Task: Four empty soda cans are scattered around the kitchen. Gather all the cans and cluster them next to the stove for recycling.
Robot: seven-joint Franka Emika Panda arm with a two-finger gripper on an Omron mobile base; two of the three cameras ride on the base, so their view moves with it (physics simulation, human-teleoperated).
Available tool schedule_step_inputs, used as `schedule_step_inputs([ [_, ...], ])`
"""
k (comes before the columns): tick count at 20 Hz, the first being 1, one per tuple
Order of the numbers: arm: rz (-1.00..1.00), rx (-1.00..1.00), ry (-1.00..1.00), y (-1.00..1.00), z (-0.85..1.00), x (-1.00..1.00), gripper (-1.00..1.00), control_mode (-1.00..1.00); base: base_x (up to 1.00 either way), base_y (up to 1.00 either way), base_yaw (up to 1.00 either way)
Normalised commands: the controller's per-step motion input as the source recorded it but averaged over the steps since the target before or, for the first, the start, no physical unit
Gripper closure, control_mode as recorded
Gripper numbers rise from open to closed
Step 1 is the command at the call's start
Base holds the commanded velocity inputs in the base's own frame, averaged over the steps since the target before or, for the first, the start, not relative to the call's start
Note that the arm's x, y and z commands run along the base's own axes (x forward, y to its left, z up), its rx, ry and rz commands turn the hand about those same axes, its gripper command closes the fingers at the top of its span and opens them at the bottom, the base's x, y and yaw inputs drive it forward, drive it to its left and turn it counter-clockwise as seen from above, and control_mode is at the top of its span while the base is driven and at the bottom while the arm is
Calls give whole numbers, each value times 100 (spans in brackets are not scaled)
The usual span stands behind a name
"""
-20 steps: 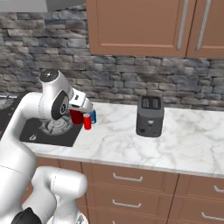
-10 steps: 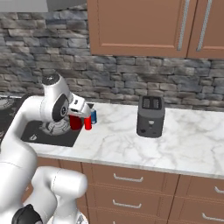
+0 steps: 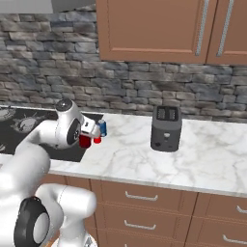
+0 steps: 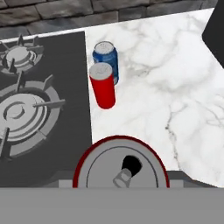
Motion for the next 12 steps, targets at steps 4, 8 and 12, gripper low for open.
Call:
schedule_step_inputs([
  [4, -5, 3, 0, 3, -47, 36, 100, -100, 0, 0, 0],
  [8, -8, 0, 0, 1, -57, 44, 100, -100, 0, 0, 0],
  [12, -2, 2, 0, 0, -41, 3, 100, -100, 0, 0, 0],
])
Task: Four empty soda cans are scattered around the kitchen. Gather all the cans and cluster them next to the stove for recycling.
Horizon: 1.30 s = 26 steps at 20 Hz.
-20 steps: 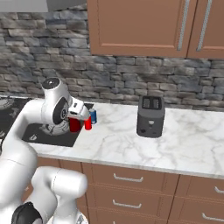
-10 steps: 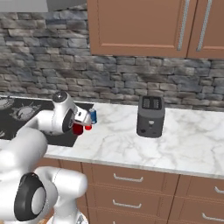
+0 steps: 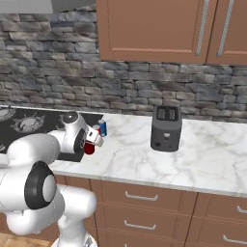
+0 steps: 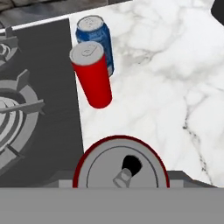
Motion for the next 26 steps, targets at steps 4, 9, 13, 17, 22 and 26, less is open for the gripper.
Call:
schedule_step_inputs([
  [4, -4, 1, 0, 4, -22, 0, 100, -100, 0, 0, 0],
  [9, -6, 0, 0, 18, -10, 13, 100, -100, 0, 0, 0],
  [13, -7, 0, -2, 16, -10, 29, 100, -100, 0, 0, 0],
  [17, -7, 0, -3, 2, -13, 32, 100, -100, 0, 0, 0],
  [22, -5, 2, -3, -3, -11, 3, 100, -100, 0, 0, 0],
  [26, -4, 3, 0, 0, -4, 12, 100, -100, 0, 0, 0],
])
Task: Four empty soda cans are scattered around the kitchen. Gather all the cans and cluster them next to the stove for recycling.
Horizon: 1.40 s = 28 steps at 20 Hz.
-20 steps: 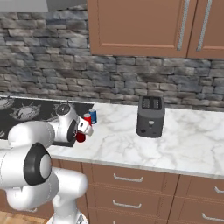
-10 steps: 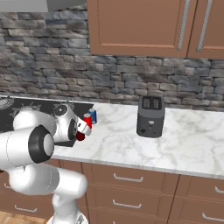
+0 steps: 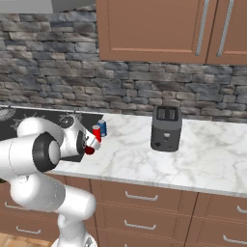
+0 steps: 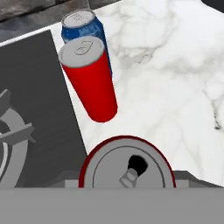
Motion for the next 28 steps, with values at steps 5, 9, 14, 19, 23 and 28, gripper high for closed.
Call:
schedule_step_inputs([
  [5, -4, 1, 0, 0, 0, 15, -100, -100, 0, 0, 0],
  [9, 0, 1, 0, 0, 17, 0, -100, -100, 0, 0, 0],
  [14, 0, 0, 0, 0, 37, 0, -100, -100, 0, 0, 0],
  [19, -1, 0, -3, -3, 38, -1, -100, -100, 0, 0, 0],
  [23, 0, 6, -6, -16, 64, -33, -100, -100, 0, 0, 0],
  [28, 0, 8, 0, -49, 56, -61, -100, -100, 0, 0, 0],
])
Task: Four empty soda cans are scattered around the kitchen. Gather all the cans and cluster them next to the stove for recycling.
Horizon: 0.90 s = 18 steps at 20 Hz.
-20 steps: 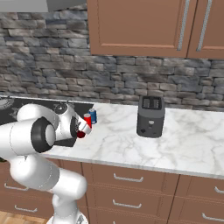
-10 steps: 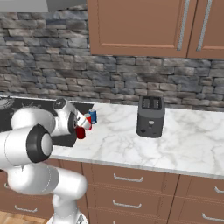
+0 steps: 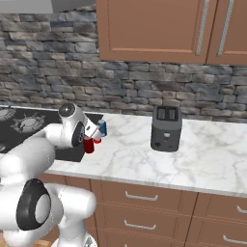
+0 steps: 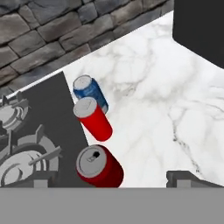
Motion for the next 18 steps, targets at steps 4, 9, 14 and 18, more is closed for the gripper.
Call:
schedule_step_inputs([
  [4, 0, 1, 2, -51, 61, -54, -100, -100, 0, 0, 0],
  [9, -2, 0, 14, -23, 99, -47, -100, -100, 0, 0, 0],
  [14, -3, 0, 12, -3, 84, -45, -100, -100, 0, 0, 0],
  [18, -3, 0, 12, 0, 43, -34, -100, -100, 0, 0, 0],
])
